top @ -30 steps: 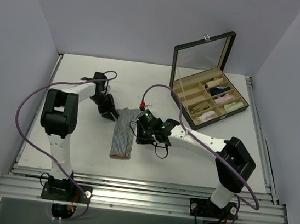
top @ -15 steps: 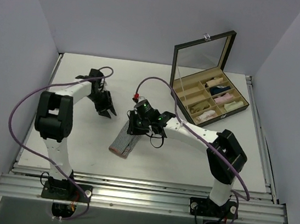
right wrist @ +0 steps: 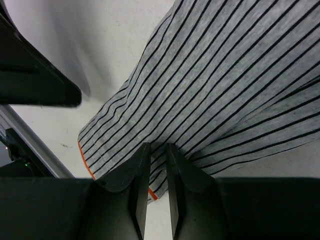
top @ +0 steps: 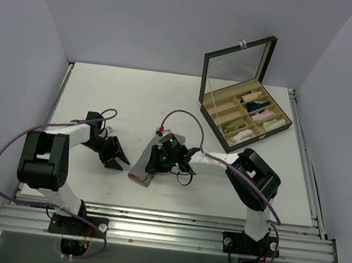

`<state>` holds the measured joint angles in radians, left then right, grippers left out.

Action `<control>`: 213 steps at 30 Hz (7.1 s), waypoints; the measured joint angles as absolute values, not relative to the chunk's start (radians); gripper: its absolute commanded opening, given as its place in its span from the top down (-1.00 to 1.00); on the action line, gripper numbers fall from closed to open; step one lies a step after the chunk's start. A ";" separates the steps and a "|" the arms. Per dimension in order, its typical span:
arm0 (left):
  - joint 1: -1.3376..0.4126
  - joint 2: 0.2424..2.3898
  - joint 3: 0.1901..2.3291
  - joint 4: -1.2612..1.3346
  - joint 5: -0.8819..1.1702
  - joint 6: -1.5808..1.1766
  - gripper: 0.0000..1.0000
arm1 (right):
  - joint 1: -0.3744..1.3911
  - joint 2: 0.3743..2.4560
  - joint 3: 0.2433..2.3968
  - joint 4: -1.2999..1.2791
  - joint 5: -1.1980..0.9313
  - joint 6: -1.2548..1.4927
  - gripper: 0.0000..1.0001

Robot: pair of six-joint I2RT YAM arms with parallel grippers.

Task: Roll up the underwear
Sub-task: Fold the underwear, then roll the underwear

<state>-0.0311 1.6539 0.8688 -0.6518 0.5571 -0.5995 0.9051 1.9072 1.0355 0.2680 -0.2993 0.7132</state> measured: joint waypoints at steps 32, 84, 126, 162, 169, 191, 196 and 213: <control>-0.118 1.593 0.678 -0.522 0.643 -0.757 -0.06 | 0.913 1.884 0.949 0.400 -0.277 0.759 0.68; -0.152 1.549 0.675 -0.493 0.614 -0.694 -0.14 | 0.977 1.796 0.914 0.264 -0.264 0.789 0.67; -0.189 1.698 0.846 -0.596 0.672 -0.767 0.95 | 1.188 1.734 1.165 -0.042 0.067 0.162 -0.12; -0.187 1.803 0.904 -0.704 0.721 -0.809 0.95 | 1.304 1.910 1.141 0.065 0.300 -0.128 0.05; -0.181 1.805 0.904 -0.703 0.740 -0.815 0.95 | 1.308 1.928 1.122 0.115 0.370 -0.117 0.62; -0.020 1.752 1.071 -0.810 0.562 -0.690 0.02 | 1.009 1.930 1.202 0.023 -0.336 0.121 1.00; -0.021 1.676 0.981 -0.736 0.595 -0.685 0.01 | 0.911 1.970 1.216 0.028 -0.531 0.196 1.00; -0.112 1.621 0.861 -0.507 0.685 -0.706 -0.18 | 0.755 2.165 1.374 -0.010 -0.902 0.303 1.00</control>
<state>-0.1116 1.6211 0.8612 -0.5068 0.6853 -0.7063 0.7551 2.1651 1.3739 -0.0105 -0.9024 0.3031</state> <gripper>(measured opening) 0.582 0.054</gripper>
